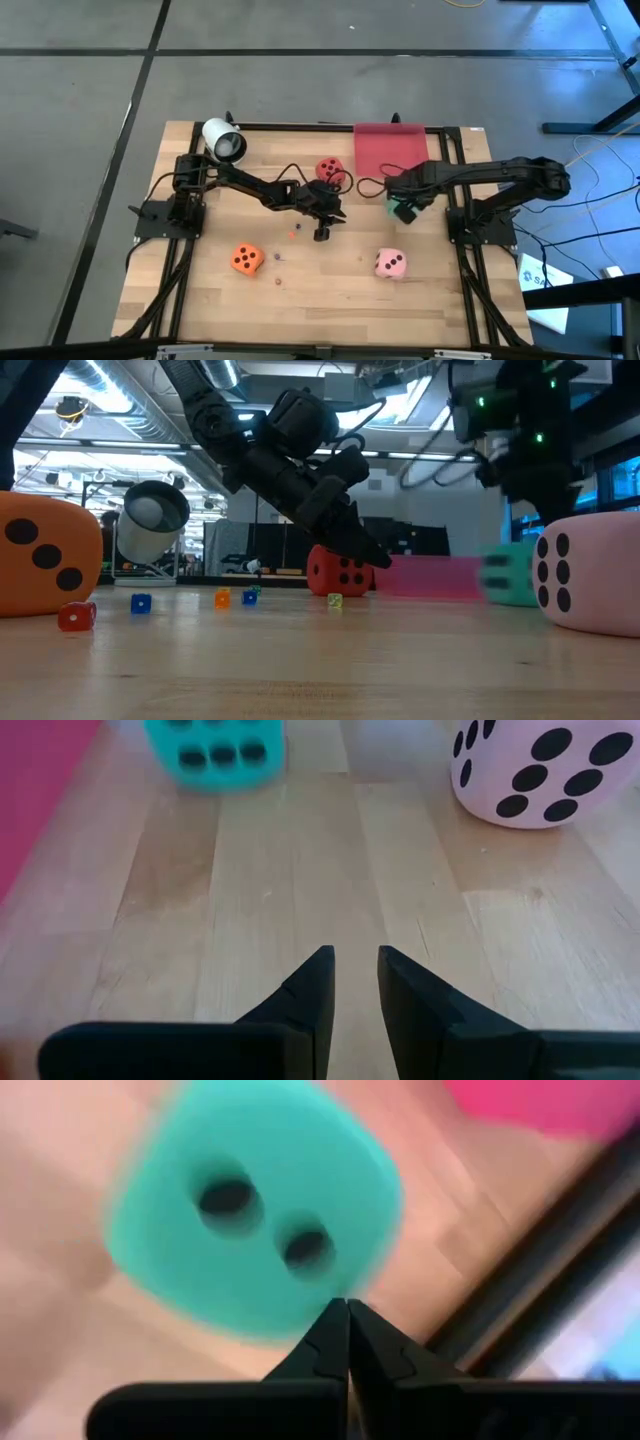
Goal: Pick & Place Dice
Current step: Put the large blue dice into the red bin
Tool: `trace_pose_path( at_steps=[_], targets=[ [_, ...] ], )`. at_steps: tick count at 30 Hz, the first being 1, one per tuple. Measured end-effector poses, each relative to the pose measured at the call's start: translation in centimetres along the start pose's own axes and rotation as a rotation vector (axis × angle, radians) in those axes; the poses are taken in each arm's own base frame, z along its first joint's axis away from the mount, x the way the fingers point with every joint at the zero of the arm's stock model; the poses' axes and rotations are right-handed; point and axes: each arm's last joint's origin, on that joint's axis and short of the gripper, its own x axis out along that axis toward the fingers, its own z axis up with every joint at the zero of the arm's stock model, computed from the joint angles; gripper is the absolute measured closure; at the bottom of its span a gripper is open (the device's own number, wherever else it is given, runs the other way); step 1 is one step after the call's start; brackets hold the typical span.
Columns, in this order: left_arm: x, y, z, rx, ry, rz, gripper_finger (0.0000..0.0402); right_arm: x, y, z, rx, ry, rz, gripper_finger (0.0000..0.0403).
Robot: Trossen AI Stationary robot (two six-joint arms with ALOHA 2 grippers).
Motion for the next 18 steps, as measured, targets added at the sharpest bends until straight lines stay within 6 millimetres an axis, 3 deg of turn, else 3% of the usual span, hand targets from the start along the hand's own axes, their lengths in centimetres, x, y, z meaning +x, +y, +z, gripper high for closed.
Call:
trace_pose_path(
  at_steps=[3, 7, 12, 18],
  targets=[
    [0.0, 0.0, 0.0, -0.001, 0.001, 0.001, 0.0327, -1.6, 1.2, 0.9, -0.052, -0.109, 0.102, 0.0403],
    [0.0, 0.0, -0.2, -0.004, 0.021, -0.002, 0.0327, -2.5, 1.5, 1.0, -0.076, -0.147, 0.105, 0.0403],
    [0.0, 0.0, -0.4, -0.007, 0.039, -0.003, 0.0327, -2.8, 1.5, 0.9, -0.12, -0.177, 0.075, 0.039],
    [0.0, 0.0, -0.3, -0.007, 0.037, -0.003, 0.0327, -3.2, 1.6, 0.9, -0.187, -0.164, 0.137, 0.0348]
  ],
)
